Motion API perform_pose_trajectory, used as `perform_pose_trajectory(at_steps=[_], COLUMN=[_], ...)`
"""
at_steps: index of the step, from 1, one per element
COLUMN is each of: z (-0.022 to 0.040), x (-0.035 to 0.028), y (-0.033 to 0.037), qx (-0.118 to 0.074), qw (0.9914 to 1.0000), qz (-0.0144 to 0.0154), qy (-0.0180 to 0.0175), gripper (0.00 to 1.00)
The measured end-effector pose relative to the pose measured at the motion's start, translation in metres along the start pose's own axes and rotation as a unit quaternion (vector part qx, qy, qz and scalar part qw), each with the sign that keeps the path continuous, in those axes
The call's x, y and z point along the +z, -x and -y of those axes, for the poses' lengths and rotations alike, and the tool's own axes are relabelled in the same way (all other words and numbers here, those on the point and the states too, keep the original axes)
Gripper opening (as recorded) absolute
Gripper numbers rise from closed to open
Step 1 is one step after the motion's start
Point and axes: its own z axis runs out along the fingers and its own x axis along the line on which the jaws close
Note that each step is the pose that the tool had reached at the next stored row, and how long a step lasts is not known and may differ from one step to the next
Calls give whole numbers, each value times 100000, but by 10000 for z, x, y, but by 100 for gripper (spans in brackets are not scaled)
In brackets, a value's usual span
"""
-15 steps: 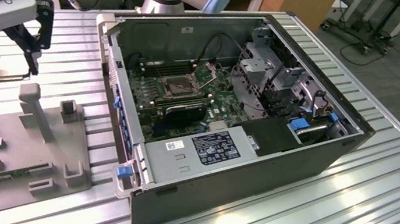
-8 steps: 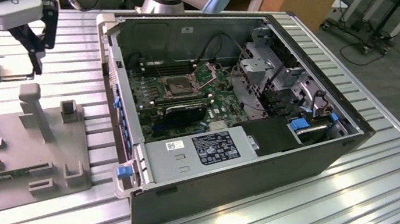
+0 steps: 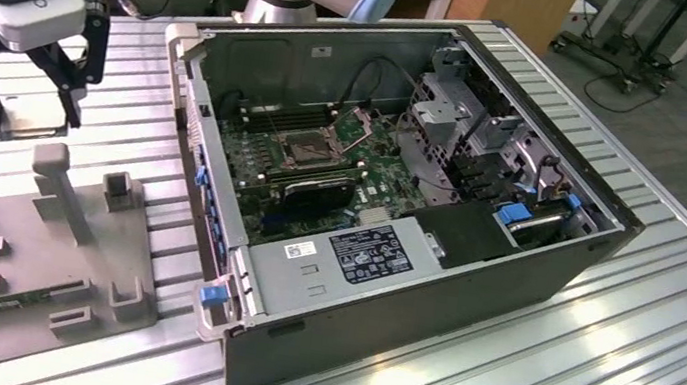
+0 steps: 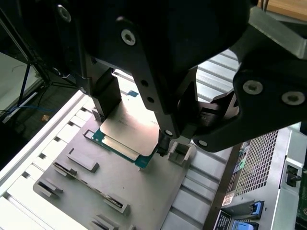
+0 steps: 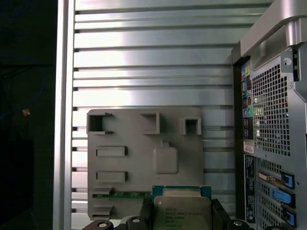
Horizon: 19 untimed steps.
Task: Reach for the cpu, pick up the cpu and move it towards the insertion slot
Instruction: 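Pick up the cpu and move it towards the insertion slot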
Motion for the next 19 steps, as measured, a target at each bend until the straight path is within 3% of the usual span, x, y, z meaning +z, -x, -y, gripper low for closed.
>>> perform_pose_trajectory(at_steps=[3,11,19], z=[-1,-1,-4], x=[1,1,5], y=[39,63,199], qx=[1,1,-5], qw=[100000,100000,100000], qz=[-1,-27,-231], qy=[-1,-13,-7], gripper=[55,55,55])
